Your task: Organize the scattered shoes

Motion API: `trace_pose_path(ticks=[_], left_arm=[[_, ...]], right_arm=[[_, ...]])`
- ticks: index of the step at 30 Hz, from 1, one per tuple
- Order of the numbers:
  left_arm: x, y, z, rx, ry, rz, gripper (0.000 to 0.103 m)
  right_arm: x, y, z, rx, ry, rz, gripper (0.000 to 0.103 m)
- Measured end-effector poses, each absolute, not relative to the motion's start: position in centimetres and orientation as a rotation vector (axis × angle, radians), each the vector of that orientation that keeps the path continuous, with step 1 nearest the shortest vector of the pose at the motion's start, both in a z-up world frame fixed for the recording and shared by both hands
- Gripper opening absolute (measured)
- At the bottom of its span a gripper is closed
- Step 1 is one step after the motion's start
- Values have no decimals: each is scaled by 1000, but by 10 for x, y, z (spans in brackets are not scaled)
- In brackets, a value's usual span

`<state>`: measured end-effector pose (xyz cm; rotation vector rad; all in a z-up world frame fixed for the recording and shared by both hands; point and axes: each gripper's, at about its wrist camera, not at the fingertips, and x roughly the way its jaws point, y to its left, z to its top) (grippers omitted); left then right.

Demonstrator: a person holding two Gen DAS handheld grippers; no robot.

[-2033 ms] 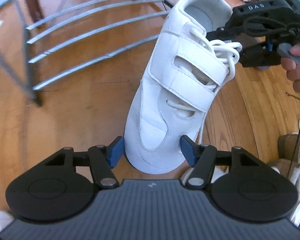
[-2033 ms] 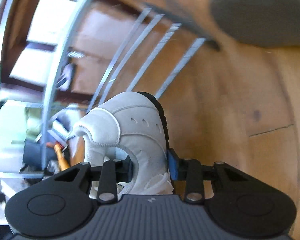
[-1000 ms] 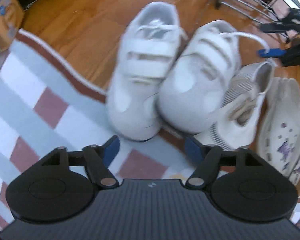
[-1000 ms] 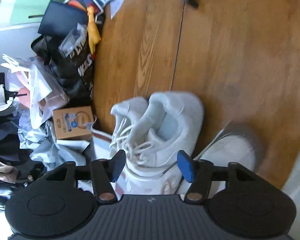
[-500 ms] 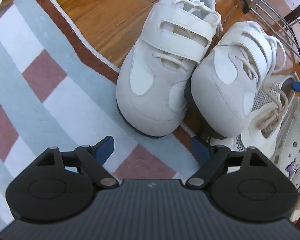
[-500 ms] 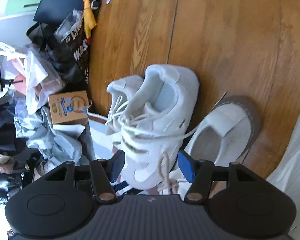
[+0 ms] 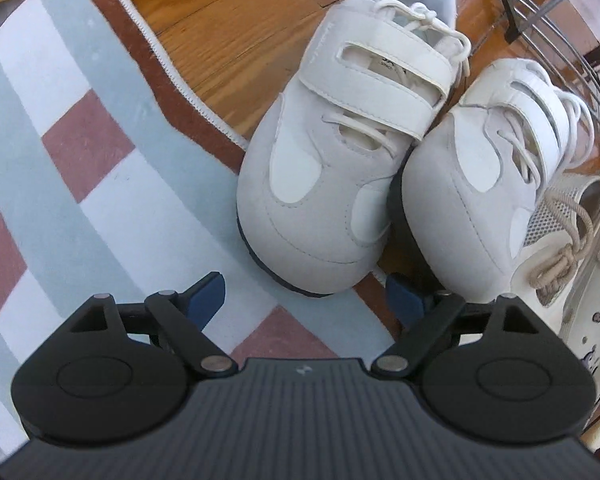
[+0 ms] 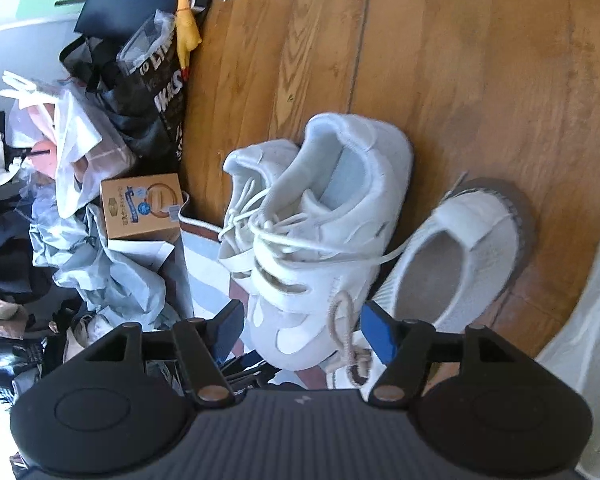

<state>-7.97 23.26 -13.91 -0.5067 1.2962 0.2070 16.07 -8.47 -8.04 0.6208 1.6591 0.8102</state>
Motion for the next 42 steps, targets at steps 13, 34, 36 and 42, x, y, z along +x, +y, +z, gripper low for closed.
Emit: trace_pose_path(ticks=[13,34,36,42], left_arm=[[-63,228,-144,-399,1339,220,87],[-48,247,-92,-256,1136,367,78],[-32,243,-98,-224,1131,357,82],[-13,228,-108,-100,1193,356,81]], right_arm=[[103,34,-42,-421,1129,1035,81],[192,-28,-86,339,1392,679,53],[193,-29,-89,326,1385,612,63],[183,-13,-92,225,1301,618,74]])
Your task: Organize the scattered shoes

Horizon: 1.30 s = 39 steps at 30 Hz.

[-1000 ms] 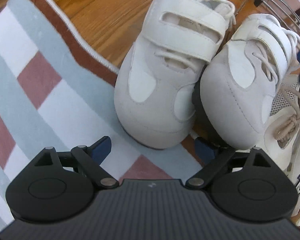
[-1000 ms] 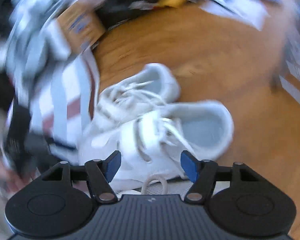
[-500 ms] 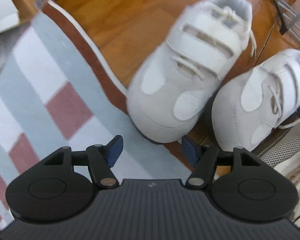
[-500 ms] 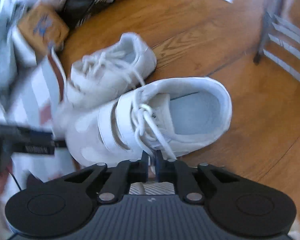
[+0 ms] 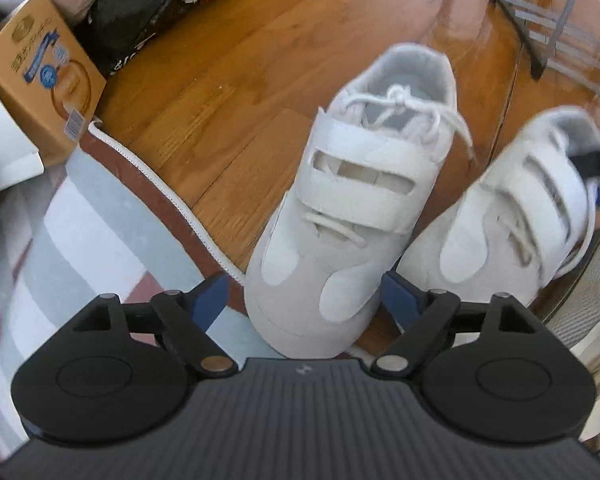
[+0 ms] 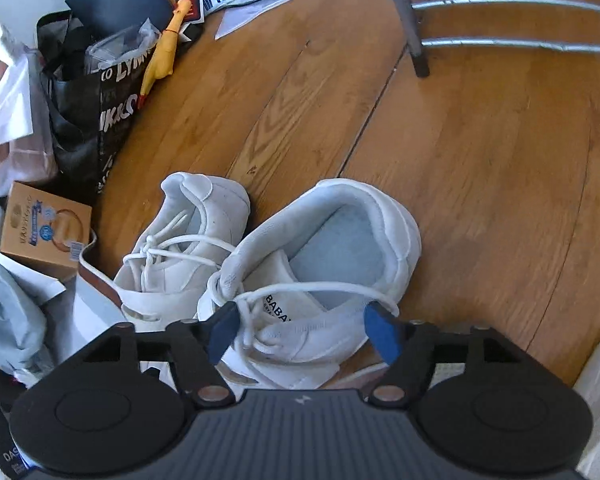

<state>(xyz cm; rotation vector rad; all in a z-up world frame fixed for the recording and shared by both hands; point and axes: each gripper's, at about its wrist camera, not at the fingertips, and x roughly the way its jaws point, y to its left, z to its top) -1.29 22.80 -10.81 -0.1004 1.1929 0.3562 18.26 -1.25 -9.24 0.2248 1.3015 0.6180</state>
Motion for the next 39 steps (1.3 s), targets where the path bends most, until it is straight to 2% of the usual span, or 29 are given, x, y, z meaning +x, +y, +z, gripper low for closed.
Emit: trace_pose_path(ticks=[3,4,5,10,12,14,16,18,20,24,30,33,37,39], left_arm=[[-21,225,-112,-129,1228,299,79],[-24,225,-111,-123,1227,292,79],[-28,224,-108,-121,1225,285,79],[-50,220,-90,-175,1231,229,82],[-56,213,-84,-157,1238,199,82],[-60,204,-80,-172,1244,123,83],[-62,191,-77,-178,1245,64,85],[-57,174,-73,-161,1239,8,86],[-51,156,-70,-143,1230,-31,86],[-37,114,-65,-130,1218,-138,90],[-15,39,-72,-37,1280,-271,90],[18,-25,-60,39,1321,-367,91],[68,-116,-27,25,1317,-533,92],[96,-158,-7,15,1292,-550,93]], right_arm=[[167,8,-85,78,1224,744,73],[161,15,-83,41,1212,802,69],[157,21,-84,38,1238,867,63],[132,45,-102,105,1483,1123,54],[128,39,-94,45,1507,1102,55],[141,11,-81,58,1534,1009,70],[157,-24,-68,113,1564,902,78],[177,-70,-56,223,1589,794,78],[192,-112,-47,307,1578,708,83],[206,-220,-33,391,1462,417,86],[189,-344,-45,481,1405,189,86],[187,-400,-51,584,1360,42,86],[171,-471,-65,1017,1308,-177,86],[172,-495,-71,1136,1290,-201,86]])
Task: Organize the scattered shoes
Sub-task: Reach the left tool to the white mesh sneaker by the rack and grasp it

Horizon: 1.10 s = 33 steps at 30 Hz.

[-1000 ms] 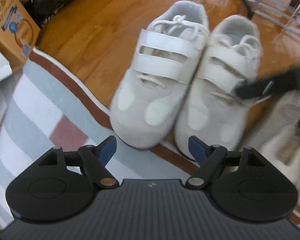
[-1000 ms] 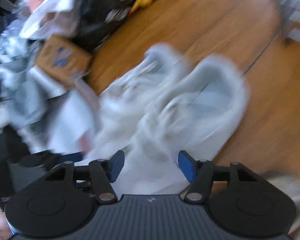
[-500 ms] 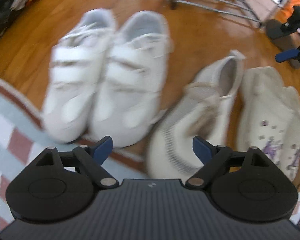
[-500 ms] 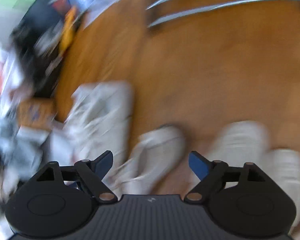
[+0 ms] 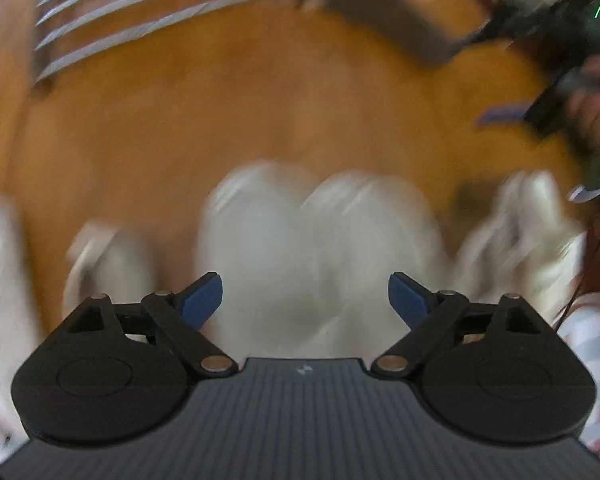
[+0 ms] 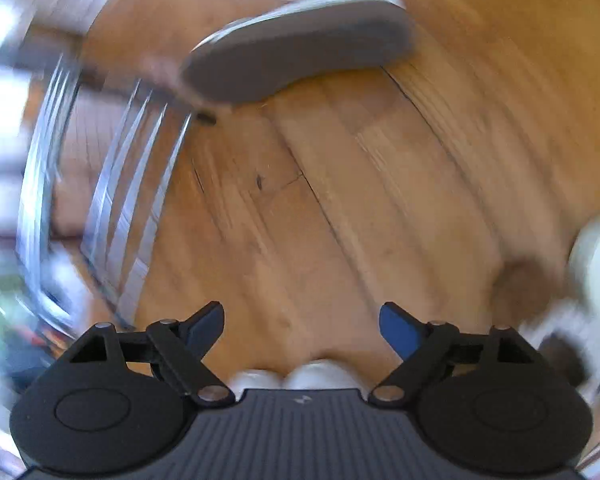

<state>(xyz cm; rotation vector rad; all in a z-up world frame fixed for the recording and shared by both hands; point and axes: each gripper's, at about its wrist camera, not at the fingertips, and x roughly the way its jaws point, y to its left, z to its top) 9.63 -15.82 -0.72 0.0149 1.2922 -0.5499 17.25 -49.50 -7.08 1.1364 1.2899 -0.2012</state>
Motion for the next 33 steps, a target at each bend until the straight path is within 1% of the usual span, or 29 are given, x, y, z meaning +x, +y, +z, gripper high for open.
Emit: trace_pose_path(ticks=[2,5,9,13,16,18,20,21,22,24,28,29,33], left_arm=[[127,-196,8,48,1272,-525,95],[156,-224,24,23,1260,-515,95],[171,-265,31,98,1199,-526,95],[210,-316,14,82,1250,-495,95],[251,-344,4,-4,1311,-409,95],[282,-361,-4,-80,1336,-348,95],[316,-387,-8,-113,1271,-312,95],[327,-398,-13,-97,1245,-299,96],[339,-409,-19,-72,1237,-282,100],[358,-426,-32,-34,1232,-249,100],[382,-438,-75,-28,1307,-119,100],[382,-437,-84,-25,1316,-127,103],[374,-424,-91,-1,1367,-180,103]], right_arm=[[176,-517,-72,1160,1250,-245,86],[189,-562,-75,1107,1146,-337,86],[201,-608,-98,1094,1040,-394,86],[202,-642,-124,1178,1051,-397,86],[210,-648,-136,1226,1065,-350,86],[217,-649,-133,1172,1083,-332,86],[222,-649,-127,1110,1097,-310,86],[220,-649,-122,1088,1091,-297,86],[219,-650,-117,1069,1083,-285,86],[213,-655,-109,1058,1090,-284,86],[193,-662,-91,1058,1072,-271,86],[189,-662,-85,1038,1063,-275,86],[177,-657,-61,914,1028,-291,86]])
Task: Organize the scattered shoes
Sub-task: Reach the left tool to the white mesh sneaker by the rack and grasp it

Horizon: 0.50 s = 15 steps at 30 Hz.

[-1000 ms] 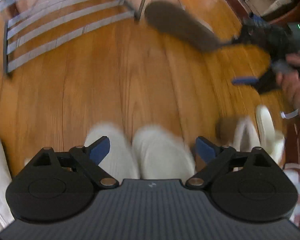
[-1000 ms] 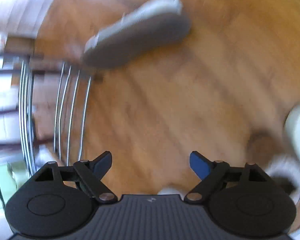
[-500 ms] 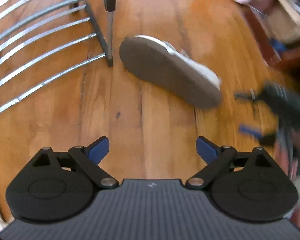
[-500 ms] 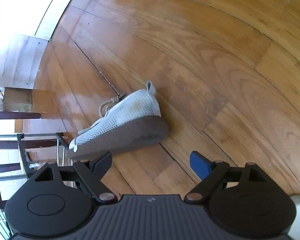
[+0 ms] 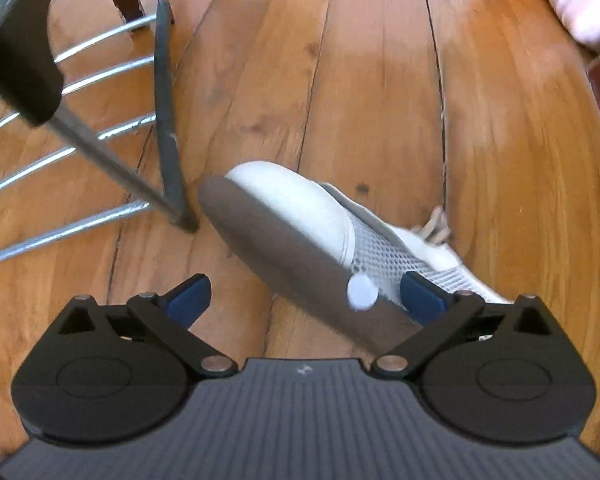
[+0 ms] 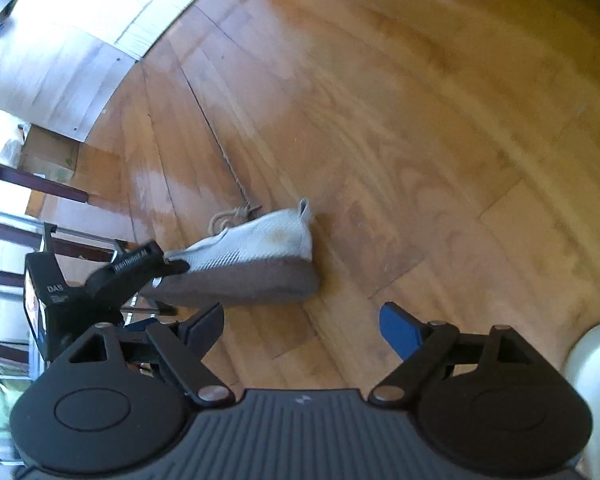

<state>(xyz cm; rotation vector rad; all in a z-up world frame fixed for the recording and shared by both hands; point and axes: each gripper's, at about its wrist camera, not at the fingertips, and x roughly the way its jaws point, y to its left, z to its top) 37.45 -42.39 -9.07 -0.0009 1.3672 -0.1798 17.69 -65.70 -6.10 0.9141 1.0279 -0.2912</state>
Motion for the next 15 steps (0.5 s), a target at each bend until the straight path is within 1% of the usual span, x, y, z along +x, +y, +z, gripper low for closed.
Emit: trace_pose_path(ticks=[3,6,7,8,9,11,15], left_arm=[[360,-408,-99,54,1420,-182,103],[339,-397,-110,163,1475,-172,102],[330,-393,-117,224,1525,-167,94],[320,-386,-122,256,1578,-179,91],[315,-380,-122,232,1597,-201,89],[310,-366,-107,138,1577,-237,89],[306,-356,-81,-59,1480,-249,93]], right_arm=[[174,-650,-48,832,986,-307,87],[174,-645,-47,840,980,-303,87],[174,-643,-47,851,984,-294,87],[175,-641,-48,859,988,-285,87],[175,-640,-49,864,993,-277,87],[177,-635,-51,848,1010,-259,87],[180,-631,-55,821,1015,-269,87]])
